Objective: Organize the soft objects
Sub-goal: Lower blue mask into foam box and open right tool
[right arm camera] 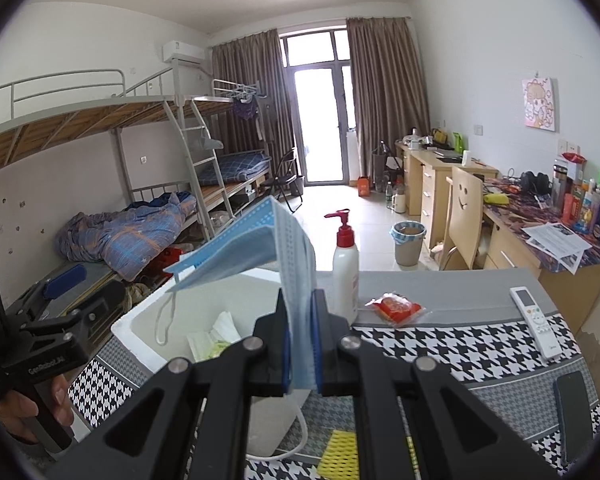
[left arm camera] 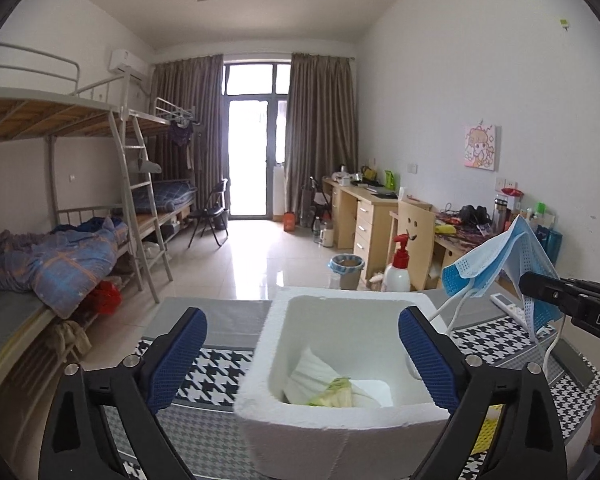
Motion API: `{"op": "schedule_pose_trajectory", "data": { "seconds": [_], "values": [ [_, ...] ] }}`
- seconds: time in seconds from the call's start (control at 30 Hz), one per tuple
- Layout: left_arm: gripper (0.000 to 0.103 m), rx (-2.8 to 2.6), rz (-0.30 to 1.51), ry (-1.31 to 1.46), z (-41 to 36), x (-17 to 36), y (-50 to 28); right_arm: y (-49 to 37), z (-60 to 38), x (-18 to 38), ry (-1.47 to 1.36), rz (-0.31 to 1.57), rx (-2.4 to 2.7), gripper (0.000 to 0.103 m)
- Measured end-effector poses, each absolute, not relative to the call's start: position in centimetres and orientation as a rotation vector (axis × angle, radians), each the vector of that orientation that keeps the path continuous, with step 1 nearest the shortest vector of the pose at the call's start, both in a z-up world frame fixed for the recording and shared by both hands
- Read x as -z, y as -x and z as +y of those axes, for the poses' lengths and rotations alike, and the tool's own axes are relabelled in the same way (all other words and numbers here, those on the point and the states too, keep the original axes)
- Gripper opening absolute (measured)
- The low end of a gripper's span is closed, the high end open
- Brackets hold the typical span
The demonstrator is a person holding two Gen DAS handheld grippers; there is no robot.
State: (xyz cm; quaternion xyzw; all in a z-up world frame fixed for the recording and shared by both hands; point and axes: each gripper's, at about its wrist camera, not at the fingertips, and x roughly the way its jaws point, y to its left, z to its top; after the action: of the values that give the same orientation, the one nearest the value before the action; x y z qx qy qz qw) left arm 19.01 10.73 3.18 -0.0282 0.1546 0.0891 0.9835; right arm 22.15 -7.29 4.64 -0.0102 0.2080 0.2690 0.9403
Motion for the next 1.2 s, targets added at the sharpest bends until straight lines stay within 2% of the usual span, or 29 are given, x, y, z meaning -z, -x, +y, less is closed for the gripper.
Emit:
{"op": "schedule_pose_trajectory", "data": {
  "seconds": [0.33, 1.2],
  "values": [
    [0.102, -0.217, 0.270, 0.072, 12.5, -3.3, -17.2, -22.3, -4.4, -5.1, 0.052, 0.440, -0.593, 0.012],
    [0.102, -0.253, 0.292, 0.074, 14.3, -1.9, -15.8, -24.8, 0.7, -3.5, 0.119, 0.531, -0.651, 0.012]
  ]
}}
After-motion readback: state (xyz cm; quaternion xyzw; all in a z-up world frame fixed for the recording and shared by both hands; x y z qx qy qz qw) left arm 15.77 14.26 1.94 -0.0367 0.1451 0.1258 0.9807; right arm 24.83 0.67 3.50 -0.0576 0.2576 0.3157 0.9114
